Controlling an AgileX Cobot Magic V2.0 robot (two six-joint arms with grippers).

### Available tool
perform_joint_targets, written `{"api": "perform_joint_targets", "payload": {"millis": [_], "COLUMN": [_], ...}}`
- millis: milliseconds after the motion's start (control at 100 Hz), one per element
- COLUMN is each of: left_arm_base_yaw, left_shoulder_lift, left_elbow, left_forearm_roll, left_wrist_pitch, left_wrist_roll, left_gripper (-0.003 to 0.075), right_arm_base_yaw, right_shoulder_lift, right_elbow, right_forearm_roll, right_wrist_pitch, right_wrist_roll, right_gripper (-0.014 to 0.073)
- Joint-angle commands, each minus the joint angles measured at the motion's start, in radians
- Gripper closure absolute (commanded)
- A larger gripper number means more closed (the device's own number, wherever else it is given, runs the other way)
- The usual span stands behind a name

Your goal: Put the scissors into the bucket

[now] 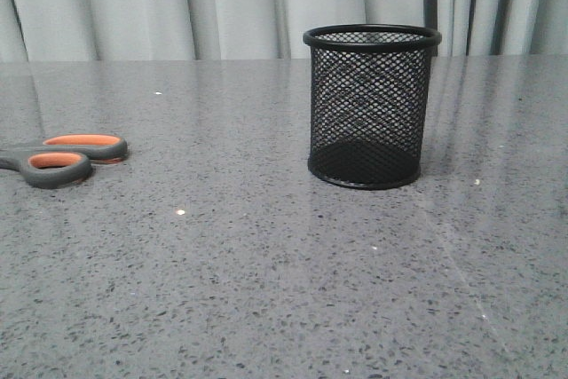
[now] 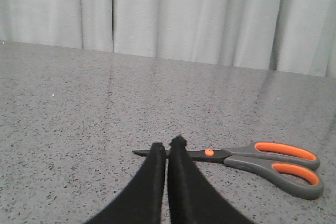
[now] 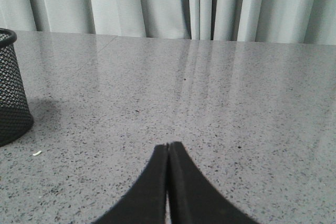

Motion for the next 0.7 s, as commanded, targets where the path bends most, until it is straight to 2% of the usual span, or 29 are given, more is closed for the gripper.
{"api": "perform_joint_targets", "payload": {"millis": [0, 370, 690], "left_arm_base_yaw": [0.002, 0.002, 0.002], "left_shoulder_lift": [-0.025, -0.025, -0.025], "left_elbow": [0.041, 0.041, 0.041], "left_forearm_roll": [-0.001, -0.001, -0.001], "left_wrist_pitch": [-0.076, -0.076, -0.076], "left_wrist_roll": [-0.007, -0.007, -0.007], "left_gripper": [0.0740, 0.0740, 0.0740], "right_arm_base_yaw": [-0.004, -0.004, -0.004], "right_shoulder_lift": [-0.021, -0.021, -0.021], "right_elbow": [0.005, 0.005, 0.005], "right_forearm_roll": [-0.014, -0.014, -0.014], "right_wrist_pitch": [-0.083, -0.083, -0.150], "right_wrist_roll": [-0.003, -0.003, -0.003], "right_gripper": [0.0649, 0.0649, 0.0649]}}
